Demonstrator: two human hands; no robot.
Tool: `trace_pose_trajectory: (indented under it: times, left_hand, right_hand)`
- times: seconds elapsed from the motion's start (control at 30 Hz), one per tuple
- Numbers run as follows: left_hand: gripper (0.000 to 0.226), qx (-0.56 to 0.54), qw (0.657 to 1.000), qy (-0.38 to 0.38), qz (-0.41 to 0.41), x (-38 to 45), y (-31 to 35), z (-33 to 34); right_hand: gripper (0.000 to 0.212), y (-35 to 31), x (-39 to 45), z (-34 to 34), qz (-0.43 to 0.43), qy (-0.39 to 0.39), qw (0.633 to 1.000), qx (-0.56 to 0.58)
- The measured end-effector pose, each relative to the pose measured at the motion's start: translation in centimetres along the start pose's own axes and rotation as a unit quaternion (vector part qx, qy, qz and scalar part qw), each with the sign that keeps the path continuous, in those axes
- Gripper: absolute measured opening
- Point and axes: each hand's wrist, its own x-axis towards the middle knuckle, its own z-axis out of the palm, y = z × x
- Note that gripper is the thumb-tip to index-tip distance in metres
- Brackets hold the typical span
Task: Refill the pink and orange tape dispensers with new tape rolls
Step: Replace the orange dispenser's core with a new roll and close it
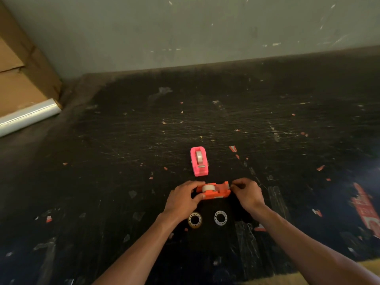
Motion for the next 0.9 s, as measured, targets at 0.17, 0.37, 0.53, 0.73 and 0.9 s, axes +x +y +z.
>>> trace_pose_trajectory:
  times: [0.17, 0.37, 0.53, 0.73, 0.9]
  left_hand:
    - [0.052, -0.044, 0.998, -0.026, 0.021, -0.2, -1.3, 0.0]
    - [0.056, -0.014, 0.995, 0.096, -0.023, -0.2, -4.0, -0.6]
    - [0.055, 0.159, 0.981, 0.097, -0.057, -0.5, -6.8, 0.1]
    - [0.054, 0.185, 0.975, 0.105, -0.061, -0.3, -6.6, 0.5]
    - [0.055, 0.186, 0.976, 0.094, -0.066, -0.1, -6.8, 0.5]
  right_hand:
    - [0.032, -0.8, -0.4, -1.1, -0.185, 0.011, 0.982, -0.024]
    - [0.072, -2.4, -1.3, -0.4, -0.348, -0.141, 0.859, -0.348]
    - [0.060, -2.8, -0.5, 0.5, -0.361, -0.144, 0.842, -0.375]
    - [0.055, -5.0, 0.7, -1.4, -0.275, -0.121, 0.952, -0.062]
    - [0.053, -7.0, 4.6, -1.3, -0.125, 0.032, 0.990, 0.051]
